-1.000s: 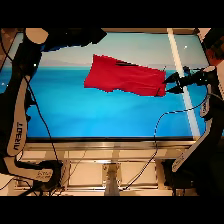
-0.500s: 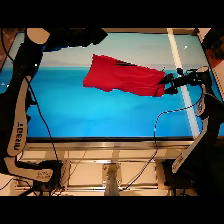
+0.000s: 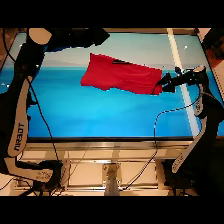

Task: Fold the clothes and pants, and hang the long-sleeved shirts on hangers.

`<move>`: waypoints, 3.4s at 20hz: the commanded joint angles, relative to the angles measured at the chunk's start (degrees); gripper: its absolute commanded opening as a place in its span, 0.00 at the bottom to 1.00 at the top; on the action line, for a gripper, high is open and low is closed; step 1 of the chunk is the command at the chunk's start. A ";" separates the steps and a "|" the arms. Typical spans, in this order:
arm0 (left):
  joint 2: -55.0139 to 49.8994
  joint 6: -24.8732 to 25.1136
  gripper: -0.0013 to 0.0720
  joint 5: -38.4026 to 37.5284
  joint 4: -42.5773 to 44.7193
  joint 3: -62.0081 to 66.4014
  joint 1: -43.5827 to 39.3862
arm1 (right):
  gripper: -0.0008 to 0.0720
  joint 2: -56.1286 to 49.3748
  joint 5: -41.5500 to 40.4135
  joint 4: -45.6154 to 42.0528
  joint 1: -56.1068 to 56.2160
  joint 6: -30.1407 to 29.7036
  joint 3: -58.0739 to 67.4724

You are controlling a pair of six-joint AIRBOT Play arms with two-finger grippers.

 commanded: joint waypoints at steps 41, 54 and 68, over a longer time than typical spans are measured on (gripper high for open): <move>-2.73 0.02 0.74 1.75 -2.99 0.02 -0.04 | 0.49 29.73 14.53 -38.32 -47.98 14.38 -0.07; 1.18 8.07 0.03 1.77 3.50 0.04 0.46 | 0.04 33.42 4.85 14.27 -33.51 5.25 0.09; 33.48 -10.78 0.03 -22.16 34.47 0.04 6.27 | 0.03 37.18 0.72 19.82 7.39 3.30 2.58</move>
